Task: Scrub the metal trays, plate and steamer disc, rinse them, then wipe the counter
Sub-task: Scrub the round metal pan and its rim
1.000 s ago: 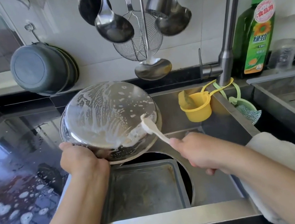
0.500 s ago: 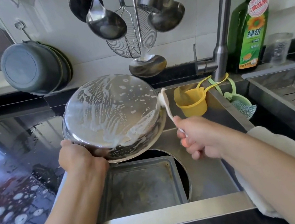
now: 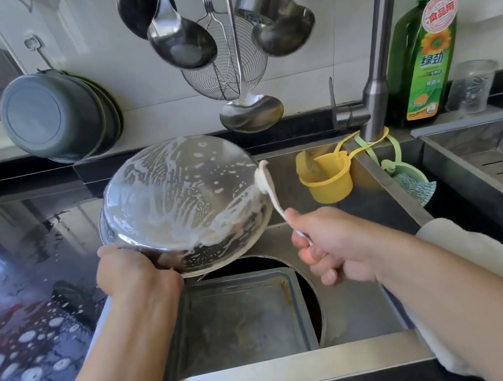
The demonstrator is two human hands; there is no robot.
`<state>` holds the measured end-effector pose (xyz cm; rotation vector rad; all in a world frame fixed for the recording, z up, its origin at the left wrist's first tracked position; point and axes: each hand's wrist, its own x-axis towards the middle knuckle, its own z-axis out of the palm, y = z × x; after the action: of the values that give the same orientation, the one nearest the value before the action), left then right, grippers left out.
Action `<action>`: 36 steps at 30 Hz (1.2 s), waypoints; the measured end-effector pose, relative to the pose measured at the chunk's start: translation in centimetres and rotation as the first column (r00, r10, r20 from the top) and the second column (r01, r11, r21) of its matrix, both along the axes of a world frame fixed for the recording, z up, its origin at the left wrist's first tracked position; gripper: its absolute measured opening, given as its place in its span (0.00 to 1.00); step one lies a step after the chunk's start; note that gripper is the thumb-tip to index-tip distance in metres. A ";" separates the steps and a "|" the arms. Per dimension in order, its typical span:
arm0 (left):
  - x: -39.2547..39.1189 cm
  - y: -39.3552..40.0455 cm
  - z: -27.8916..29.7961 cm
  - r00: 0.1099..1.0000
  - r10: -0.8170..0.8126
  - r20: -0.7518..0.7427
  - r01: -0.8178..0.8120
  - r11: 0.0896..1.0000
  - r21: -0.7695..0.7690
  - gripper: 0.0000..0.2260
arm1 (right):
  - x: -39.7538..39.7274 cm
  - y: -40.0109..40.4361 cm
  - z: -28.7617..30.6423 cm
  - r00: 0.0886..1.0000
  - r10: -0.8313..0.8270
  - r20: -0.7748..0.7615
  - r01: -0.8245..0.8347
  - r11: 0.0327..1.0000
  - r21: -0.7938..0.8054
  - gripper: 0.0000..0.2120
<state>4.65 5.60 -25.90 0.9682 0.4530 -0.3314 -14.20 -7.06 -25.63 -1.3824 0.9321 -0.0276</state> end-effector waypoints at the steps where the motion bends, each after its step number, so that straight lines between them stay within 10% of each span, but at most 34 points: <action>1: -0.1 -0.1 -0.2 1.000 -0.008 0.014 0.008 1.000 0.009 0.19 | -0.1 -0.4 0.0 1.000 -0.030 0.005 0.030 1.000 0.005 0.25; 14: -2.1 -0.5 1.1 0.968 0.026 0.251 -0.051 0.995 0.090 0.19 | -0.4 0.1 -0.2 0.977 0.027 -0.213 -0.088 0.955 -0.283 0.22; 19: -2.5 -0.6 0.5 0.976 -0.008 0.217 -0.025 0.989 0.148 0.19 | 0.3 2.7 -0.4 0.901 0.290 -0.322 -0.386 0.875 -0.293 0.23; 24: -2.2 -0.4 0.6 0.982 -0.003 0.191 -0.029 0.986 0.162 0.19 | -0.7 -1.6 -0.5 0.934 0.012 -0.358 -0.143 0.929 -0.341 0.21; 29: -2.4 -0.4 0.6 0.984 -0.031 0.174 -0.004 0.981 0.195 0.19 | 0.1 1.1 -0.7 0.911 0.222 -0.348 -0.330 0.897 -0.292 0.24; 36: -2.0 -0.3 0.4 0.972 -0.065 0.224 0.016 0.977 0.215 0.21 | 0.1 -1.0 -1.5 0.916 0.051 -0.399 -0.210 0.906 -0.367 0.21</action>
<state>2.61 5.35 -25.48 1.2101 0.2593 -0.2064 -14.10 -8.11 -27.11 -1.8805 1.1978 0.1690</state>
